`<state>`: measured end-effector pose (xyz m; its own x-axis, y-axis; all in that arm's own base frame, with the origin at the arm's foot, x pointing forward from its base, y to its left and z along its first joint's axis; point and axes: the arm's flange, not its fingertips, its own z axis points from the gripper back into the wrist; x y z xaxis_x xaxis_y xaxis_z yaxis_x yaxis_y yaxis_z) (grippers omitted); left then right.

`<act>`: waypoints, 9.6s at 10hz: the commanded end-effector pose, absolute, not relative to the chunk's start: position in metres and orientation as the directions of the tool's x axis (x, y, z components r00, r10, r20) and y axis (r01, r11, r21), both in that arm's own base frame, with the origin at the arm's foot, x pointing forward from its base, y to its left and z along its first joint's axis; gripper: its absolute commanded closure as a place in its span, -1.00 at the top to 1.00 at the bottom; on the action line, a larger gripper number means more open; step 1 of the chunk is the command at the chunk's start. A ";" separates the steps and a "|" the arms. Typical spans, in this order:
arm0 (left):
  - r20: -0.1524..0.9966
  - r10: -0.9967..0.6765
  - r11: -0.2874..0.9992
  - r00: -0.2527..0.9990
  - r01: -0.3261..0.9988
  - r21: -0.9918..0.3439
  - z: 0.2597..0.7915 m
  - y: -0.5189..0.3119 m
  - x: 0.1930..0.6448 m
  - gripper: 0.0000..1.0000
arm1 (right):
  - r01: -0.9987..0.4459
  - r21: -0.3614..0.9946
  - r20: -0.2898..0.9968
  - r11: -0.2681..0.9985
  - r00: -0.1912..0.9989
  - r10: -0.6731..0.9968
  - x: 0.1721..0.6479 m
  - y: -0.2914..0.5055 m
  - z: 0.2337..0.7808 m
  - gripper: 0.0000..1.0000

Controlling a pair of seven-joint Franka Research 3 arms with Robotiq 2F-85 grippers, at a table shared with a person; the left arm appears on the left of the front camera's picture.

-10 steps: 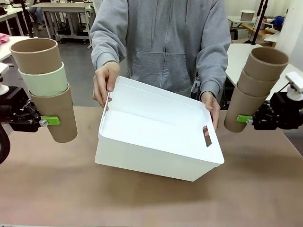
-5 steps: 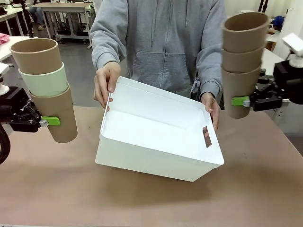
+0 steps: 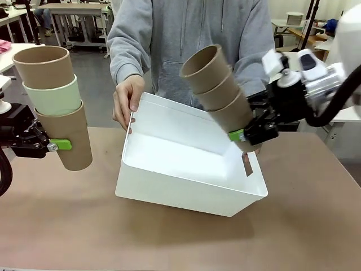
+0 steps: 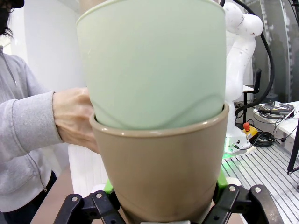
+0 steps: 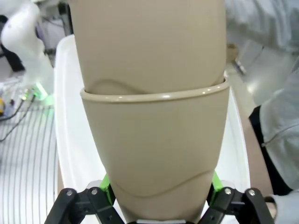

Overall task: Stack the cups and store them in the basket.
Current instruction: Place the stack of Reusable plastic cups into the Pantry Basket.

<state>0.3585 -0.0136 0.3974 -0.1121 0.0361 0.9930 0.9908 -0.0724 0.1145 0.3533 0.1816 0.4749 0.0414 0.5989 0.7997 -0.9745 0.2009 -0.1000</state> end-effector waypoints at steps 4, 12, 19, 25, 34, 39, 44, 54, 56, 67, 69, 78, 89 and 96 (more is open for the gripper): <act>0.994 0.040 -0.074 -0.105 0.991 0.108 0.403 -0.013 0.357 0.73 | -0.965 -0.088 0.641 0.247 0.135 0.756 0.367 0.228 0.431 0.68; 0.994 0.040 -0.074 -0.105 0.991 0.108 0.403 -0.013 0.357 0.73 | -0.971 -0.075 0.493 0.229 0.163 0.855 0.393 0.288 0.357 0.68; 0.994 0.040 -0.074 -0.105 0.991 0.108 0.403 -0.013 0.357 0.73 | -0.972 -0.068 0.510 0.227 0.161 0.845 0.387 0.286 0.378 1.00; 0.994 0.040 -0.074 -0.105 0.991 0.108 0.403 -0.013 0.357 0.73 | -0.975 0.033 0.712 0.220 0.178 0.680 0.370 0.171 0.469 1.00; 0.994 0.040 -0.074 -0.105 0.991 0.108 0.403 -0.013 0.357 0.73 | -0.991 0.002 0.837 0.136 0.076 0.542 0.364 -0.007 0.525 1.00; 0.994 0.040 -0.074 -0.105 0.991 0.108 0.403 -0.013 0.357 0.73 | -0.972 0.052 0.821 0.230 0.173 0.544 0.351 0.003 0.524 1.00; 0.994 0.040 -0.074 -0.105 0.991 0.108 0.403 -0.013 0.357 0.73 | -0.972 0.052 0.821 0.230 0.173 0.544 0.351 0.003 0.524 1.00; 0.994 0.040 -0.074 -0.105 0.991 0.108 0.403 -0.013 0.357 0.73 | -0.972 0.052 0.821 0.230 0.173 0.544 0.351 0.003 0.524 1.00; 0.994 0.040 -0.074 -0.105 0.991 0.108 0.403 -0.013 0.357 0.73 | -0.972 0.052 0.821 0.230 0.173 0.544 0.351 0.003 0.524 1.00; 0.811 -0.582 0.049 -0.061 0.993 0.110 0.595 -0.204 0.336 0.73 | -0.972 0.052 0.821 0.230 0.173 0.544 0.351 0.003 0.524 1.00; 0.750 -0.659 0.063 -0.050 0.991 0.122 0.577 -0.252 0.347 0.73 | -0.972 0.052 0.821 0.230 0.173 0.544 0.351 0.003 0.524 1.00; 0.559 -0.829 0.113 0.012 0.983 0.146 0.496 -0.308 0.417 0.73 | -0.972 0.052 0.821 0.230 0.173 0.544 0.351 0.003 0.524 1.00; 0.485 -0.874 0.061 -0.003 0.991 0.117 0.436 -0.344 0.429 1.00 | -0.972 0.052 0.821 0.230 0.173 0.544 0.351 0.003 0.524 1.00; 0.580 -0.814 0.028 0.022 1.000 0.001 0.533 -0.283 0.386 1.00 | -0.972 0.052 0.821 0.230 0.173 0.544 0.351 0.003 0.524 1.00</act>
<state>0.3939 -0.3026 0.5238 0.0267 -0.8369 0.5467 0.9987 0.0458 0.0213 0.3522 0.0011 0.5233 0.1581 0.5624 0.8116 -0.9751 0.2181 0.0388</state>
